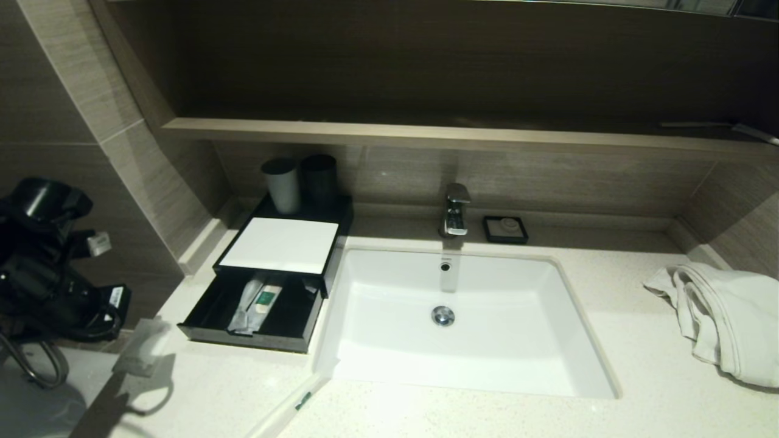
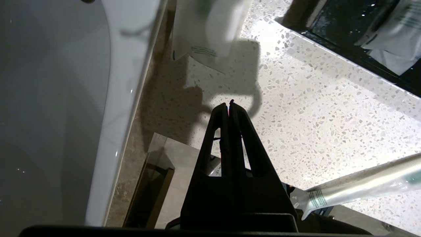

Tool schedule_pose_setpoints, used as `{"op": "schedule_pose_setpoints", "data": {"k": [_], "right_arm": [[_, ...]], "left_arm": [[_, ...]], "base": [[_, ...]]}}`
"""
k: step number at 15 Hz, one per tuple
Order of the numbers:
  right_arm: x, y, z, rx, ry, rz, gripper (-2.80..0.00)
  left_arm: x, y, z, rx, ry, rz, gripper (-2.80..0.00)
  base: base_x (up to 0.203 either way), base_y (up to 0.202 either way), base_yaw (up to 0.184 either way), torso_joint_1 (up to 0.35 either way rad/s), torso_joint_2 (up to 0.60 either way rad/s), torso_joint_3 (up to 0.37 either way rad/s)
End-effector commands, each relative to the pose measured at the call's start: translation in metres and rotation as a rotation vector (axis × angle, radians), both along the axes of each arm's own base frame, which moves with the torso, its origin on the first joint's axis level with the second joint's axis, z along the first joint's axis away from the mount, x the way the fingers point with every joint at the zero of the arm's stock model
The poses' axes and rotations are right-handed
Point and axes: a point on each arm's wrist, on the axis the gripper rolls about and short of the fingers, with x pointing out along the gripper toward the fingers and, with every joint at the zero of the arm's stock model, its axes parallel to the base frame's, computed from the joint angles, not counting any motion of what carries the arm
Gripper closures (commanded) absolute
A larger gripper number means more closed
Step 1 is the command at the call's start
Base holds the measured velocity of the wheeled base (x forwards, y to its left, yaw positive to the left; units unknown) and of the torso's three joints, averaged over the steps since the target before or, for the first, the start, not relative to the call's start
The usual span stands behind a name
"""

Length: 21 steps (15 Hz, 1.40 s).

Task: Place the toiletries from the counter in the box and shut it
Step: Pick up the bathroom toiletry

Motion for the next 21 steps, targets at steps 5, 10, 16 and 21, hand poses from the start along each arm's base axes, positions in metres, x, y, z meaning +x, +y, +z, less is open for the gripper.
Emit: {"op": "schedule_pose_setpoints", "data": {"k": [5,10,16,21], "right_arm": [[0.000,0.000,0.000,0.000,0.000,0.002,0.00],[0.000,0.000,0.000,0.000,0.000,0.000,0.00],[0.000,0.000,0.000,0.000,0.000,0.000,0.00],[0.000,0.000,0.000,0.000,0.000,0.000,0.00]], "left_arm": [[0.001,0.015,-0.011,-0.030,0.006,0.043,0.00],[0.018,0.020,-0.035,-0.055,0.061,0.043,0.00],[0.027,0.023,-0.048,-0.084,0.076,0.034,0.00],[0.041,0.029,-0.070,-0.081,0.073,0.041,0.00]], "base": [[0.000,0.000,0.000,0.000,0.00,0.000],[0.000,0.000,0.000,0.000,0.00,0.000],[0.000,0.000,0.000,0.000,0.00,0.000],[0.000,0.000,0.000,0.000,0.00,0.000]]}}
